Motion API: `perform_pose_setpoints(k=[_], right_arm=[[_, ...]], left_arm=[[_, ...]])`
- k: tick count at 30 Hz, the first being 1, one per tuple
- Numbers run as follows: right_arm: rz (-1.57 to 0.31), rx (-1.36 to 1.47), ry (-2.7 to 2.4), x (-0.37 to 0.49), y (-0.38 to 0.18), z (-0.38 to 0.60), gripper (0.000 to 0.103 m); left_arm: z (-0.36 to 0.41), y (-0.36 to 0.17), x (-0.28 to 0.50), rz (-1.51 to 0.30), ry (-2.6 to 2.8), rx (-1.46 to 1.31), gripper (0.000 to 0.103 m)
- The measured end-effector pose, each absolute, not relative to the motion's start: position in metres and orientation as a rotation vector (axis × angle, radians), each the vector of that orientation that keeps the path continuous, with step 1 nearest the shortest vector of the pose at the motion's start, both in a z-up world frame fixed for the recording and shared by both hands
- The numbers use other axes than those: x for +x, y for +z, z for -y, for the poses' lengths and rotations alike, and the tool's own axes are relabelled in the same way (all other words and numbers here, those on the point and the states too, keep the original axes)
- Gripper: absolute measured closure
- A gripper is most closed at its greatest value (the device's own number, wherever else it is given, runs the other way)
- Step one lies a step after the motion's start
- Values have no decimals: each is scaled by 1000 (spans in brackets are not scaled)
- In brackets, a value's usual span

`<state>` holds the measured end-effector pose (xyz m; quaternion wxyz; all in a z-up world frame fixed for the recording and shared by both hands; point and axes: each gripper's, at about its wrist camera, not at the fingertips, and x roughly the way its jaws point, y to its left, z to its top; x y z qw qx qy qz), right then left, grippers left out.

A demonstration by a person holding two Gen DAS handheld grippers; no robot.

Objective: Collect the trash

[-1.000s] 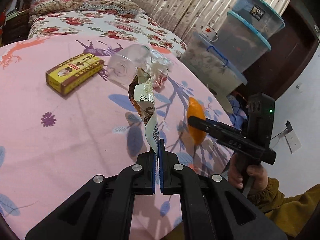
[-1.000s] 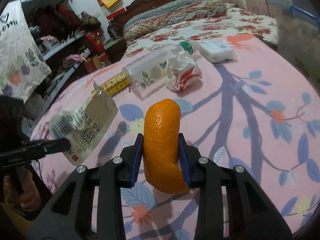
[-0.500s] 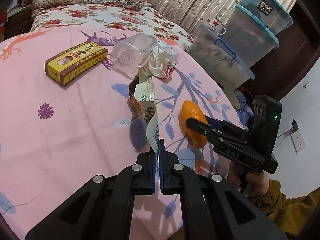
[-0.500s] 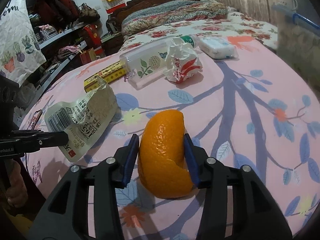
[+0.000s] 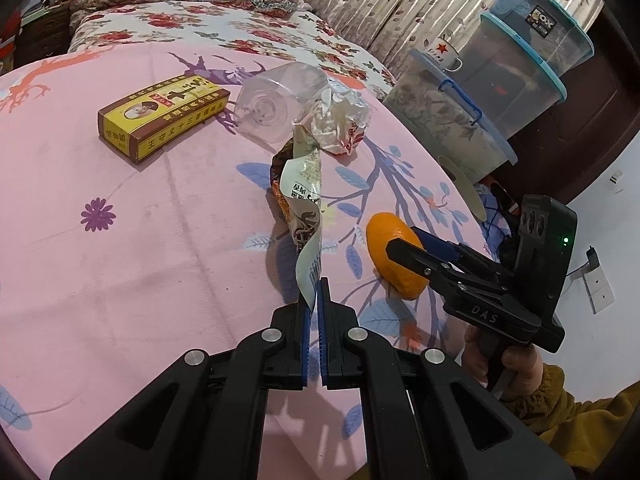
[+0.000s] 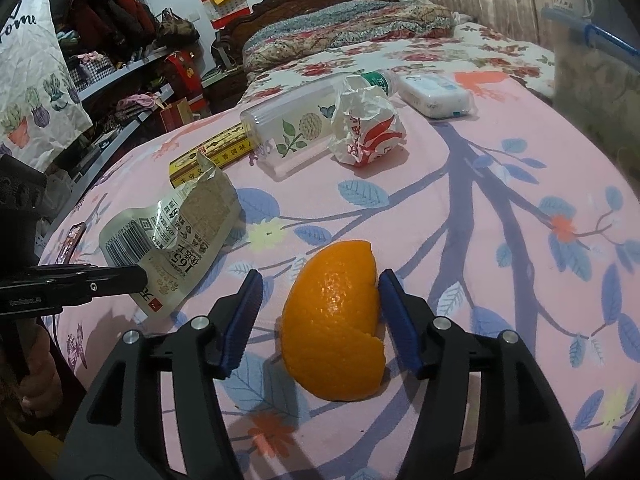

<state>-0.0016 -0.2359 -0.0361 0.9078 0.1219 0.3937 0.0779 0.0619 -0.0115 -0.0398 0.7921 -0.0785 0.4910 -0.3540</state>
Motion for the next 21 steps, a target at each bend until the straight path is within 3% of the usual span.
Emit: perform_pose_setpoints(k=[3,5,11,21], right_arm=[[-813,251,161,-1,-36,236,39],[-816,251,161,-2,-36,236,39],[-817,247,165,-2,-35,234,39],[-802,233,148,-13,-34,238,34]], left_arm=[[11,-41,63,-1064,-753,-169,92],[10,-40,63,-1057,-739,-169,70],[6,-35,65,-1036,-722,-177,57],[6,-37,76,-1041,-704,-181,53]])
